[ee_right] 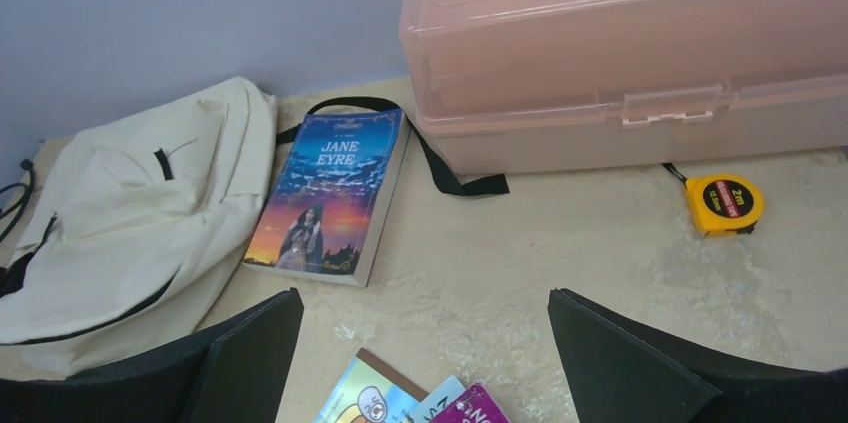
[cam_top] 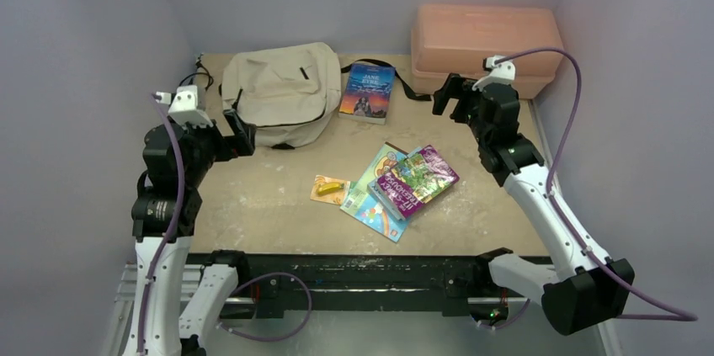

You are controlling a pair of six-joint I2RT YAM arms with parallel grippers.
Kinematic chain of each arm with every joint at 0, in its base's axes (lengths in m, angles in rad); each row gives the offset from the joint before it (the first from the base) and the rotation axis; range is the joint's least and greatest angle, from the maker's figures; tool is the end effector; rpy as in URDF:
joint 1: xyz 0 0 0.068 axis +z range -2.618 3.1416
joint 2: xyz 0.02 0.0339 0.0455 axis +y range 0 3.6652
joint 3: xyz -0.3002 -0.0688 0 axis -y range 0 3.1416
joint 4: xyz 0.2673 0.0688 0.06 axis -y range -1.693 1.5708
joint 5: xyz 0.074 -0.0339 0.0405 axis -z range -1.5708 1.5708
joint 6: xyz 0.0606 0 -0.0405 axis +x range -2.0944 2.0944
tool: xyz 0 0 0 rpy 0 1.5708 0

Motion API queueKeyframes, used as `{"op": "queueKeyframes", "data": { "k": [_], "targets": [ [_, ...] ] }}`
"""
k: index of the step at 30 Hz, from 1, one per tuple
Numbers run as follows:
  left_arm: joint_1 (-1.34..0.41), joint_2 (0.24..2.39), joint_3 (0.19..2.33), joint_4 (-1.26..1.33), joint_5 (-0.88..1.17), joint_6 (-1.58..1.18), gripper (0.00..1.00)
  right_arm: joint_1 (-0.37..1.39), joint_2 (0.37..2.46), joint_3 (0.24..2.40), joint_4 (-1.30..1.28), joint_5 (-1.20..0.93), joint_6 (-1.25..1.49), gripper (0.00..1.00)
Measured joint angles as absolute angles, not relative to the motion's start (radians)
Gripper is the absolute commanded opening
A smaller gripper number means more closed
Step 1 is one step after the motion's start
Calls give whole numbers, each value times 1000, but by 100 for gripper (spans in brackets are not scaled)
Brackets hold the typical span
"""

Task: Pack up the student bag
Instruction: Move the stationery to the center of the board.

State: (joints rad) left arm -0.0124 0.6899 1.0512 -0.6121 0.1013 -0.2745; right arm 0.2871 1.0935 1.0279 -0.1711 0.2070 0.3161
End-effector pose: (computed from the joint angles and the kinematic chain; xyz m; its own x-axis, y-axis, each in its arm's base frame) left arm 0.1473 -0.0080 0.4219 -0.2688 -0.2664 -0.9256 0.0389 0.9572 -0.2867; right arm 0.2743 0.0680 0.3912 -0.2403 0.2462 -0.9389 -0.0114 0.9665 0.2564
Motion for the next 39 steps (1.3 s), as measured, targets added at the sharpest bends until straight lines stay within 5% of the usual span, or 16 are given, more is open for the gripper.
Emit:
{"op": "queueKeyframes", "data": {
  "k": [16,27,39],
  "targets": [
    [-12,599,982,-761,138,-406,100,304,1242,1027,-5,-112,500,99],
    [-12,626,953,-876,191,-503,93,628,1670,1146,205,-126,617,98],
    [-12,623,953,-945,205,-561,93,812,1915,1298,334,-71,877,87]
  ]
}}
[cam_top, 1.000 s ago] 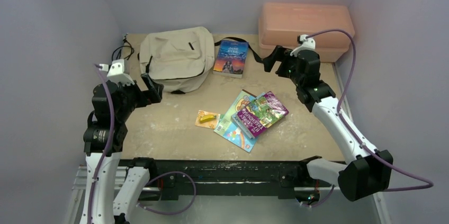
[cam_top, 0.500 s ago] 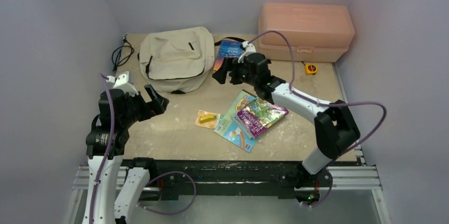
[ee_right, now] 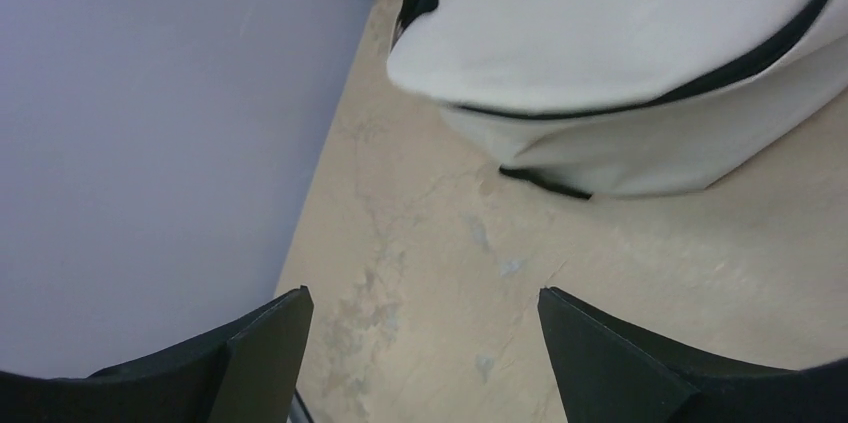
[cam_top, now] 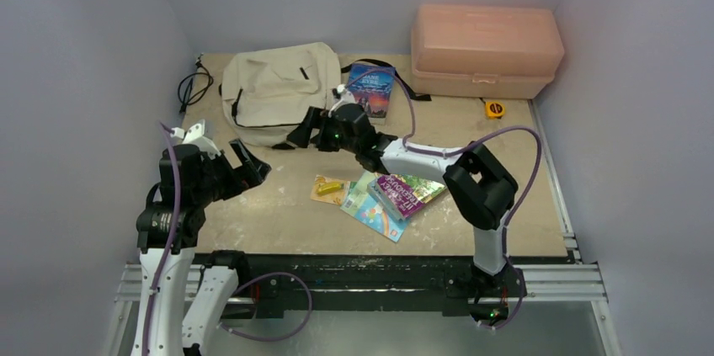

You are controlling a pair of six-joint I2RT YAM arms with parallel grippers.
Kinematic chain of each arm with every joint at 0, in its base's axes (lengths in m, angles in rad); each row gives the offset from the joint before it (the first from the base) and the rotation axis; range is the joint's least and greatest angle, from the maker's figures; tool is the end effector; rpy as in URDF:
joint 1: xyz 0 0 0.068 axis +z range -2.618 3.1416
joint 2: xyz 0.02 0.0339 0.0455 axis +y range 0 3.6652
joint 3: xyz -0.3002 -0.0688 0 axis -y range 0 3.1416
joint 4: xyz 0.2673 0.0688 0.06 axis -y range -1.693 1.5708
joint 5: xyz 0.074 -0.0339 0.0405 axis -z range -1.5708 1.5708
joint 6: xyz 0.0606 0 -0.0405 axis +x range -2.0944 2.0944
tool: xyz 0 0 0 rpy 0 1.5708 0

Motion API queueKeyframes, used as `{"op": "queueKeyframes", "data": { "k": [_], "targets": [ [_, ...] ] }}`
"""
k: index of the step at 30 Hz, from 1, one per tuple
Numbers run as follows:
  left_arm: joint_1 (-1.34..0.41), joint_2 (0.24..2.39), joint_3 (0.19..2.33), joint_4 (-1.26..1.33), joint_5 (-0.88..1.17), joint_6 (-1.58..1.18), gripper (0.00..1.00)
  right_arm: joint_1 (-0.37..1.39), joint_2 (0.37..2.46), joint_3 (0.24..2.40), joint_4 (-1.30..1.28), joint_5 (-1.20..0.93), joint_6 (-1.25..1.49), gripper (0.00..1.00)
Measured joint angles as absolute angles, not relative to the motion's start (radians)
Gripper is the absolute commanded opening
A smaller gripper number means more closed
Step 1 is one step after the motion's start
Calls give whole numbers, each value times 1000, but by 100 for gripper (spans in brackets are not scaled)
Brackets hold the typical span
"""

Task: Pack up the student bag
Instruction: Move the stationery to the center of the board.

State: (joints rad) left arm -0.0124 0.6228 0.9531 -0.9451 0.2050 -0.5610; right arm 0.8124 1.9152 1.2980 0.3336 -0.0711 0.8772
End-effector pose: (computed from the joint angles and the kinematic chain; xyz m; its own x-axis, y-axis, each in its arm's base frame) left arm 0.1183 -0.0138 0.3552 -0.5833 -0.5137 -0.6292 -0.1558 0.8310 -0.5340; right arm 0.3429 0.3682 0.2527 -0.7159 0.3596 -0.5985 -0.3449 0.5631 0.7509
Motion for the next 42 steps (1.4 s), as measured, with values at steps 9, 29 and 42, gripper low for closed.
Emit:
{"op": "queueKeyframes", "data": {
  "k": [9,29,42],
  "targets": [
    [-12,688,962,-947,200,-557,94,1039,1944,1208,340,-123,736,84],
    [-12,715,969,-930,205,-556,94,1012,1937,1063,295,88,617,89],
    [-12,741,969,-928,206,-533,94,789,1831,1013,218,167,504,93]
  ]
}}
